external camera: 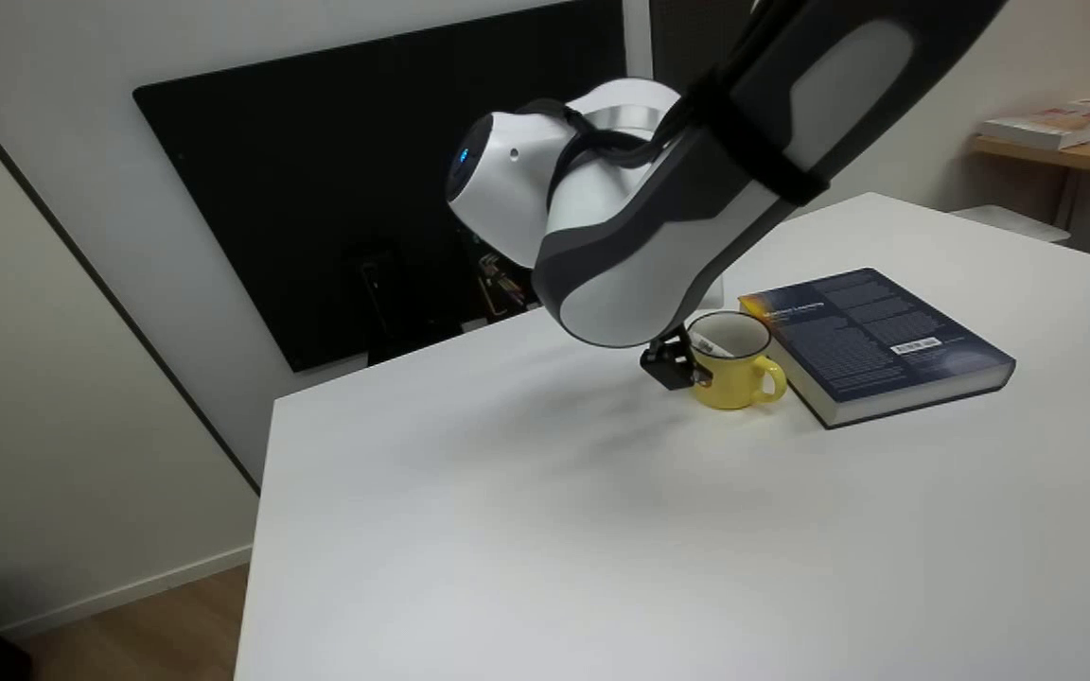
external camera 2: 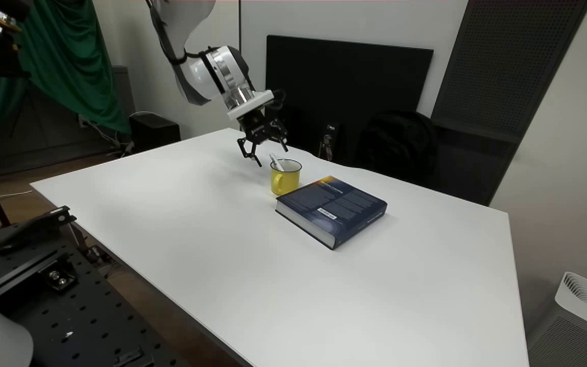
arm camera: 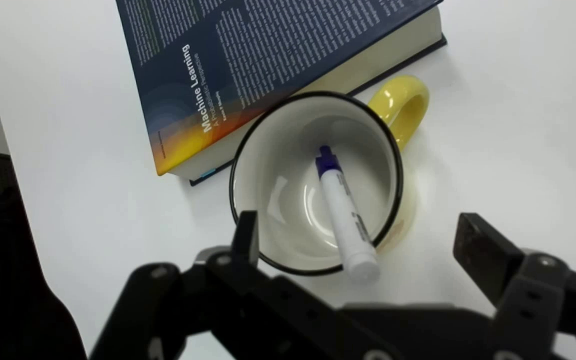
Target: Remove the marker from the mug cup and put it on the book
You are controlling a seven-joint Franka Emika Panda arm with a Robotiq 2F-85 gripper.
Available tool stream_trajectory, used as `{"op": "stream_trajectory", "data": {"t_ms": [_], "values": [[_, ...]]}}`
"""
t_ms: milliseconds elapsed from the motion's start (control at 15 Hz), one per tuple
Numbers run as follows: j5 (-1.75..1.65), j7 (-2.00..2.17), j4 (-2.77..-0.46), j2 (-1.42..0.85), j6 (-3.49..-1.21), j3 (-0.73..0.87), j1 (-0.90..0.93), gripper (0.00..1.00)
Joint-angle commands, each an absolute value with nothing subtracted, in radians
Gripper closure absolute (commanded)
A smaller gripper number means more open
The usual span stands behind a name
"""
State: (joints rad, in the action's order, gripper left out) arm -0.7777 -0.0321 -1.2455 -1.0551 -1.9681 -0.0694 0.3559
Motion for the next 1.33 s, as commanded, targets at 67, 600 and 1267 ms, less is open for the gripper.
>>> {"op": "stream_trajectory", "data": {"t_ms": [67,600,1267], "values": [[-0.74,-0.08,-1.098,-1.147,-1.918,-0.047,0.377,0.0],[-0.717,-0.105,-1.018,-1.182,-1.866,-0.023,0.401,0.0],[-0.699,-0.125,-0.99,-1.192,-1.812,-0.015,0.403,0.0]]}}
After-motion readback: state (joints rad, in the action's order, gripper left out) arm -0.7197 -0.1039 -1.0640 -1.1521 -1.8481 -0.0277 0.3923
